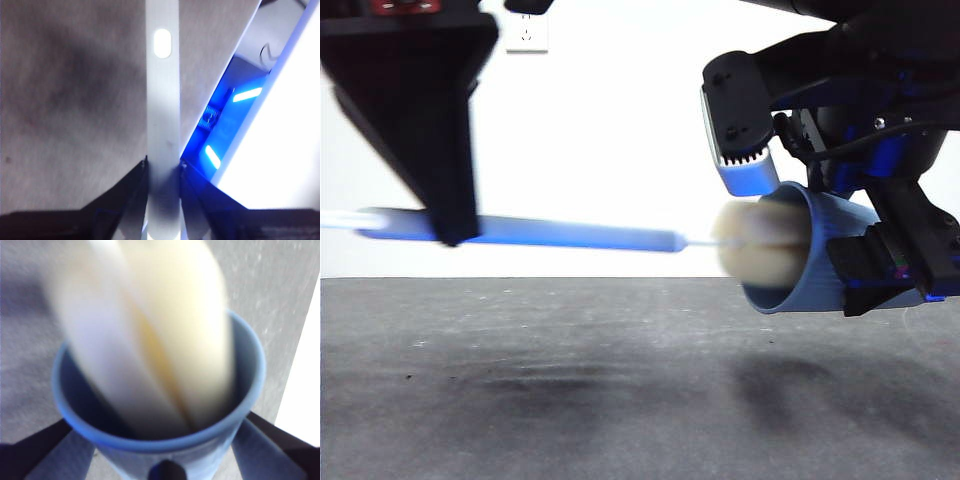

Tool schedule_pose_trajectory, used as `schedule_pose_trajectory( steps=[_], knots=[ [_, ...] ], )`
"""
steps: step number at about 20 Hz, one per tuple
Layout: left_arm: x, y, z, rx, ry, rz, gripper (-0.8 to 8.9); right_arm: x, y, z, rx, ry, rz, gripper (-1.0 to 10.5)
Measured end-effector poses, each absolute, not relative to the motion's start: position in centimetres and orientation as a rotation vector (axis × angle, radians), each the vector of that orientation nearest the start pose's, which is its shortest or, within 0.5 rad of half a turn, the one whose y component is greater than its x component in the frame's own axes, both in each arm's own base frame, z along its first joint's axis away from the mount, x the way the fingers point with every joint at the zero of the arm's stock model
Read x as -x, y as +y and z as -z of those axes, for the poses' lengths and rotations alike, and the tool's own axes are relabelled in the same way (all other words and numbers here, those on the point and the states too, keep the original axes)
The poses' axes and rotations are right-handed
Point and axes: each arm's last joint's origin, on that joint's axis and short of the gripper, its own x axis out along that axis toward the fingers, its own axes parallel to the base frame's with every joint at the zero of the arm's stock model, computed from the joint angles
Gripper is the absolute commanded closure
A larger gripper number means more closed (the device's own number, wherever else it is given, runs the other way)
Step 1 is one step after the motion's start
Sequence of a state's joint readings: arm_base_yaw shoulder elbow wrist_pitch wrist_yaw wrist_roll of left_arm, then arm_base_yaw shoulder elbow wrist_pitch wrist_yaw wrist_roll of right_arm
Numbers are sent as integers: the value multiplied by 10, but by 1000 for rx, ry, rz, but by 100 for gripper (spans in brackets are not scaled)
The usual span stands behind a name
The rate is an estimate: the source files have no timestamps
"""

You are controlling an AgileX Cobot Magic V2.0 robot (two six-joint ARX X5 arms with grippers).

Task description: Pick up the cup brush,pick up the cup,insert the brush into the cup,clean the cup,put the cup brush back,put the cup back to the fixed position on the table

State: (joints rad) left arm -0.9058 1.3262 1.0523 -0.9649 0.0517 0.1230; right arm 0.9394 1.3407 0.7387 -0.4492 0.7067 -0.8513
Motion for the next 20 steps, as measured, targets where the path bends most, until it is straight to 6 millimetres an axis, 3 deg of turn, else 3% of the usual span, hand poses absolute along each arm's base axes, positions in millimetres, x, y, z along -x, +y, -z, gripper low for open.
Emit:
schedule_pose_trajectory(
  steps=[13, 20],
  knots=[
    [-148, -199, -258, -571, 1104, 990, 822, -130, 205, -193, 1605, 498, -671, 959],
    [-146, -195, -256, -610, 1139, 941, 822, -139, 197, -194, 1600, 541, -555, 959]
  ],
)
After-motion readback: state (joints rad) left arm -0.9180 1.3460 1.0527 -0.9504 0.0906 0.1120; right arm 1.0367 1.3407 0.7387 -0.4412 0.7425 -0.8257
